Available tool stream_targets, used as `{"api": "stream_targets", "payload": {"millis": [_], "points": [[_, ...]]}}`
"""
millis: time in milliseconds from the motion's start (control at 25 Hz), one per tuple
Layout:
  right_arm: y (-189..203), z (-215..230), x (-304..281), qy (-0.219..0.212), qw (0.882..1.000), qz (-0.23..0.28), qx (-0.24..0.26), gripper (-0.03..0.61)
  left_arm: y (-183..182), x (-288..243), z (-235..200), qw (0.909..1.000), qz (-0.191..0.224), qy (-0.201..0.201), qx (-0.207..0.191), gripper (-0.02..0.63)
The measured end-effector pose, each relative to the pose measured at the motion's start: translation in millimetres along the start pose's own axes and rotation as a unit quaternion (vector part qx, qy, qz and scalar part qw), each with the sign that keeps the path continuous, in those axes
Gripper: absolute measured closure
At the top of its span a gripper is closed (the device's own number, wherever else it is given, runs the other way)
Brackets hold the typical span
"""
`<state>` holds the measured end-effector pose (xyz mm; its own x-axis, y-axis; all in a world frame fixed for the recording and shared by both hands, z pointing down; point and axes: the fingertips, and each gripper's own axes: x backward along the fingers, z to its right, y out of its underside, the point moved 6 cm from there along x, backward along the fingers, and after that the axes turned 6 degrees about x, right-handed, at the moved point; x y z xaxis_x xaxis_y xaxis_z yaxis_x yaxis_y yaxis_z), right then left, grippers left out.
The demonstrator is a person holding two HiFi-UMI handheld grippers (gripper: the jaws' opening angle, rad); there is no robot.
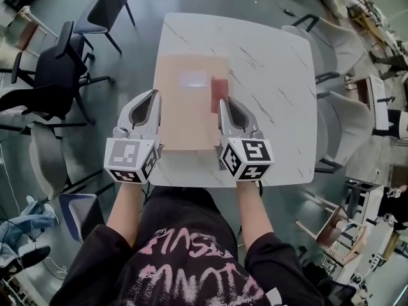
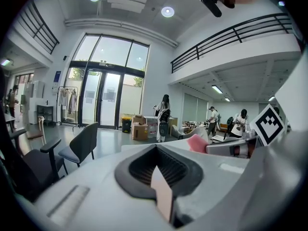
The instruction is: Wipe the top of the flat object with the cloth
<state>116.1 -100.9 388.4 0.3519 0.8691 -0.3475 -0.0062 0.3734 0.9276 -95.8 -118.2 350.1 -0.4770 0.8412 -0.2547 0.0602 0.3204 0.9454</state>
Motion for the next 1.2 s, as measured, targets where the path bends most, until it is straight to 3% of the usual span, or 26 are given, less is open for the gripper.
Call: {"api": "stream_targets", "payload": {"millis": [1200], "points": [[-51.6,3.2,59.0,0.002,0.997,0.069,0.024,0.532,-61.1,39.6,41.6,0.9972,0.066,-0.008,-0.034,0.613]]}}
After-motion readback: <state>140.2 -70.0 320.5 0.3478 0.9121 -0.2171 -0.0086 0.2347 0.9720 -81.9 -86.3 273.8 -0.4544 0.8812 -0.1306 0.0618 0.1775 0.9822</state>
